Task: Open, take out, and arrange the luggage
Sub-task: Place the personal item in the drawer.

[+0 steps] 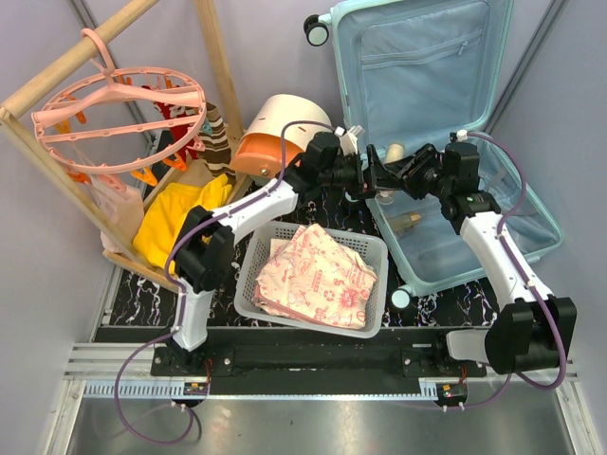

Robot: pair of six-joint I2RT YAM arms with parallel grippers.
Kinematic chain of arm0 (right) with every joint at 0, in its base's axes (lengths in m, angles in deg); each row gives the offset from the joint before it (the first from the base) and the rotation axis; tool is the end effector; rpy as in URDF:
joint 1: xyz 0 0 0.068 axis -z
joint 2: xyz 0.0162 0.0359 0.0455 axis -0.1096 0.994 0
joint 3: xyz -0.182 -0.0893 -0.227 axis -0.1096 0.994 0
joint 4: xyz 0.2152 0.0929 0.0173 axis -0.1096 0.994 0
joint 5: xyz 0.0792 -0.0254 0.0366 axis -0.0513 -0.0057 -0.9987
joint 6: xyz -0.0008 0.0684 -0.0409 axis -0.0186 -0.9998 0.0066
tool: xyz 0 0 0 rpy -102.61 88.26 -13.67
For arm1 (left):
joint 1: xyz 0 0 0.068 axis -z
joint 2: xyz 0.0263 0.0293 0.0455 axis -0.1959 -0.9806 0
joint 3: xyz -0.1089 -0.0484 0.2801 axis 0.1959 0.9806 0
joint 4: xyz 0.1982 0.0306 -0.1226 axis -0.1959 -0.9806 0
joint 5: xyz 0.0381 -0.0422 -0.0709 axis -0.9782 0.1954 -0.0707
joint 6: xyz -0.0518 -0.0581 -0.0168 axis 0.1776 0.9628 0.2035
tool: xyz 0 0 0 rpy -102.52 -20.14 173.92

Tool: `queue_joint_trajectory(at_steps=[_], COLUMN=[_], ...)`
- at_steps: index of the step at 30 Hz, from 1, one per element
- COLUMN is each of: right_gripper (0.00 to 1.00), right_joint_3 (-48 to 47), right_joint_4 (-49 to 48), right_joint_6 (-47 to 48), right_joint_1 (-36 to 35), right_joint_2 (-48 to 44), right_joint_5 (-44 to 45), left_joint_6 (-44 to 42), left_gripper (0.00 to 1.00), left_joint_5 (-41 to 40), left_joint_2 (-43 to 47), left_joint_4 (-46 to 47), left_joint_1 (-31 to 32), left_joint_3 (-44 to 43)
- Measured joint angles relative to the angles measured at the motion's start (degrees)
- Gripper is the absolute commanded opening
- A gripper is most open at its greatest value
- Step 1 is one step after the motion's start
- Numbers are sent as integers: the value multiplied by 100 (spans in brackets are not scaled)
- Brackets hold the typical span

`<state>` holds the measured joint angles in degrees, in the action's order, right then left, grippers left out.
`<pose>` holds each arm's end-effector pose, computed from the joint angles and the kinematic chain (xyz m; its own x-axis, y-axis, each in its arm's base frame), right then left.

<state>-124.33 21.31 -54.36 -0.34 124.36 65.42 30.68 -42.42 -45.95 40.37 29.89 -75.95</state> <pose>0.2872 0.0538 0.3588 -0.5528 0.6694 -0.4963 0.0673 0.6295 0.7741 0.3521 -0.3614 0.3314 -0.9035 -0.0965 -0.4175 0.3776 0.2813 -0.8822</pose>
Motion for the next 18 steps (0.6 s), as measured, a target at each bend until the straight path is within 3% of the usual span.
queue_joint_trajectory(at_steps=[2,6,14,17,18], right_gripper=[0,0,3,38,45], right_joint_3=[0,0,-4,-4,-4], right_joint_4=[-7,-9,-170,-166,-151], right_joint_6=[2,26,83,105,122], right_joint_1=[-15,-55,-63,-63,-63], right_joint_2=[0,0,-28,-39,-52], right_joint_5=[-2,13,87,103,107], left_joint_6=[22,101,313,313,313], left_gripper=[74,33,1,0,0], left_joint_5=[13,107,181,175,170], left_joint_2=[-20,-31,-48,-48,-48], left_joint_4=[-31,-17,17,15,9], left_joint_1=[35,72,44,44,44], left_joint_3=[-9,-83,-138,-138,-138])
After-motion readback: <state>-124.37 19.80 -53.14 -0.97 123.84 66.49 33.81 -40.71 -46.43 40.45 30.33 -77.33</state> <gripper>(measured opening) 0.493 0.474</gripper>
